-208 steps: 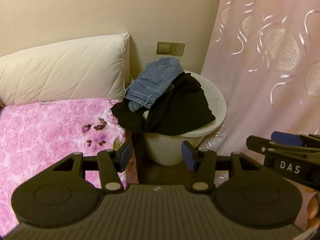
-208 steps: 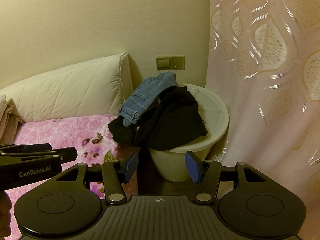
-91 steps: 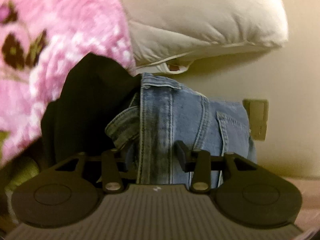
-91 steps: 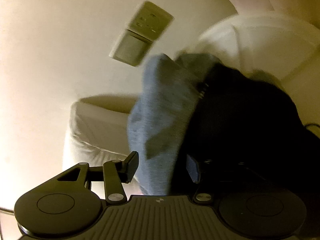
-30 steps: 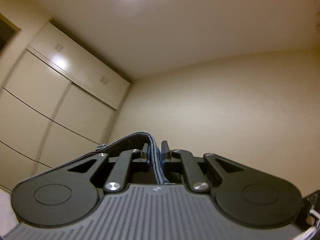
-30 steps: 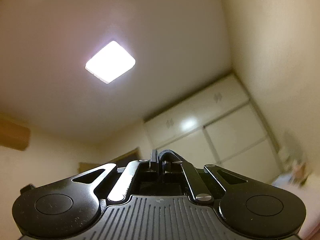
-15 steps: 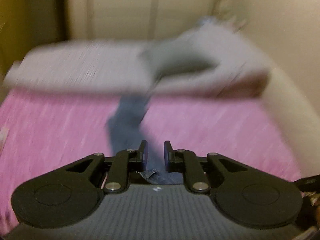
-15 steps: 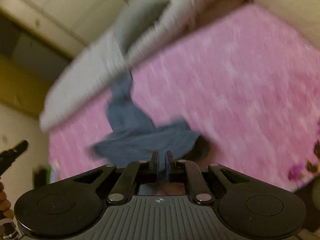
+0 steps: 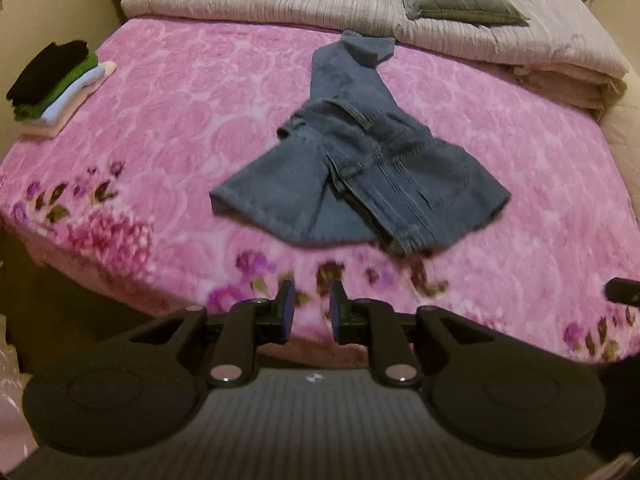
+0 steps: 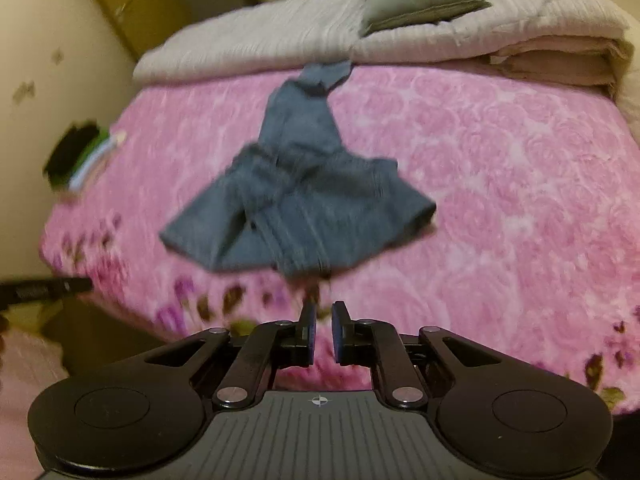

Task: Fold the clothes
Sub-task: 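Release the jeans onto the pink bed with both grippers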

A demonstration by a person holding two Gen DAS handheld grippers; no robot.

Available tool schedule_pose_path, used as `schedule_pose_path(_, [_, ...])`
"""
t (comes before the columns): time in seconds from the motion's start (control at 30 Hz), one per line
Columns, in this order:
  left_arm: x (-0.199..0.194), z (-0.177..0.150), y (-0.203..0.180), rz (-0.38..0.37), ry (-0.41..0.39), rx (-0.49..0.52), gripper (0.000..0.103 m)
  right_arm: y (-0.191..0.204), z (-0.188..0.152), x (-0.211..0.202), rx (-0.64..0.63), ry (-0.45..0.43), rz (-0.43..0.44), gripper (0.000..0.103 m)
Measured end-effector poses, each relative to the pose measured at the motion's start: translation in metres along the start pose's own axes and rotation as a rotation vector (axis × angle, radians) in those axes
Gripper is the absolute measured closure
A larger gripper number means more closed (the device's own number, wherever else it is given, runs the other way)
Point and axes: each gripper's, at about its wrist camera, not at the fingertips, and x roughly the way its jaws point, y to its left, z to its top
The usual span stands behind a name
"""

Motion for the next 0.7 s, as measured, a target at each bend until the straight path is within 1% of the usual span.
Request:
schedule_pose_path(0.07, [0.0, -0.013, -0.008, -0.002, 0.001, 0.003, 0.086, 0.005, -0.019, -0.01, -0.061, -0.027, -0.055, 0.091])
schedule_pose_path(0.13, [0.001, -0.025, -0.014, 0.015, 0.01, 0.004, 0.086, 0.008, -0.037, -0.009, -0.11, -0.043, -0.104, 0.091])
schedule_pose_path(0.2, [-0.003, -0.035, -0.019, 0.016, 0.014, -0.002, 0.085, 0.009, -0.049, -0.01, -0.12, -0.036, -0.098, 0.091])
schedule_pose_path(0.27, [-0.009, -0.043, -0.022, 0.019, 0.009, -0.005, 0.079, 0.011, -0.058, -0.015, -0.11, -0.016, -0.071, 0.09])
schedule_pose_path(0.33, [-0.015, -0.05, -0.025, 0.03, 0.001, 0.0, 0.077, 0.013, -0.065, -0.019, -0.104, 0.004, -0.052, 0.089])
schedule_pose_path(0.47, [-0.023, -0.055, -0.026, 0.03, -0.006, -0.002, 0.077, 0.021, -0.07, -0.023, -0.129, 0.0, -0.094, 0.083])
schedule_pose_path(0.6, [-0.024, -0.055, -0.025, 0.031, -0.006, -0.009, 0.077, 0.025, -0.067, -0.023, -0.139, -0.001, -0.1, 0.076])
schedule_pose_path(0.7, [-0.024, -0.047, -0.02, 0.034, -0.015, -0.005, 0.077, 0.026, -0.06, -0.022, -0.136, -0.022, -0.104, 0.073])
